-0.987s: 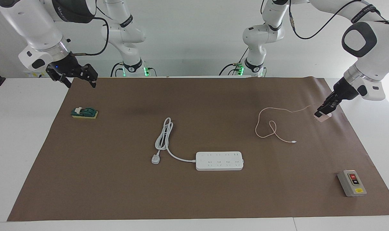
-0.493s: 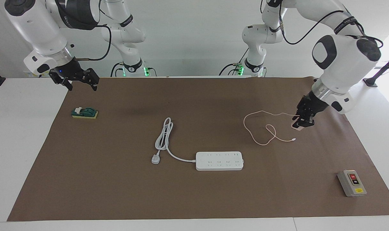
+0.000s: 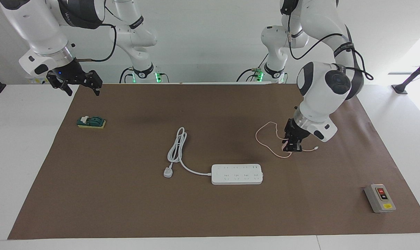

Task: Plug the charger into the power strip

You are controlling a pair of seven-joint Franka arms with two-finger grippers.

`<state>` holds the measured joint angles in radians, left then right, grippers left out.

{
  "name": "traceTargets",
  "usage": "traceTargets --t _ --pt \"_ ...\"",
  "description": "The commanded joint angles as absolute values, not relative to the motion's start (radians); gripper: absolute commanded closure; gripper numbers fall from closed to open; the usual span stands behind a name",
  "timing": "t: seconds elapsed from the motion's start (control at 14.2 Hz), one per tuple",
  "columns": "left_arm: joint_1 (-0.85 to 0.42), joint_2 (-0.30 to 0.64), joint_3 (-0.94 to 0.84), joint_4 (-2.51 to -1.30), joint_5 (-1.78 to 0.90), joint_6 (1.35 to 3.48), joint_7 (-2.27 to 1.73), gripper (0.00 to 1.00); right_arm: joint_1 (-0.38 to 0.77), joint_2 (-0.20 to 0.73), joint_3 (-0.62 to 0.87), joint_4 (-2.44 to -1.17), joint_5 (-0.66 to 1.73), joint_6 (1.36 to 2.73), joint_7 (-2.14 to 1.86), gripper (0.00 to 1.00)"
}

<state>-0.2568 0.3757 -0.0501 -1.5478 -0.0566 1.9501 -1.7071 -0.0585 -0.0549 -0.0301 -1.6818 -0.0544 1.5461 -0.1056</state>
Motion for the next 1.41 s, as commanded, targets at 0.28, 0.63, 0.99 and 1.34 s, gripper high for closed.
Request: traceTargets --t 0.28,0.63,0.99,1.34 --pt "-0.377 0.65 -0.026 -1.191 0.064 1.752 -2.04 1.0 -0.081 -0.063 -0.011 -1.681 -0.037 1.526 -0.109 0.0" --pt "-0.414 0.68 -0.025 -1.154 0.086 1.729 -2.17 1.0 -0.081 -0.064 -0.011 -1.681 -0.038 1.528 -0.11 0.0" --pt "-0.439 0.718 -0.026 -1.129 0.086 1.746 -2.178 1.0 -0.081 -0.069 -0.011 -1.681 -0.038 1.528 -0.11 0.0" --pt "-0.434 0.73 -0.026 -1.135 0.087 1.761 -2.163 1.0 -0.08 -0.069 -0.011 -1.683 -0.038 1.528 -0.109 0.0"
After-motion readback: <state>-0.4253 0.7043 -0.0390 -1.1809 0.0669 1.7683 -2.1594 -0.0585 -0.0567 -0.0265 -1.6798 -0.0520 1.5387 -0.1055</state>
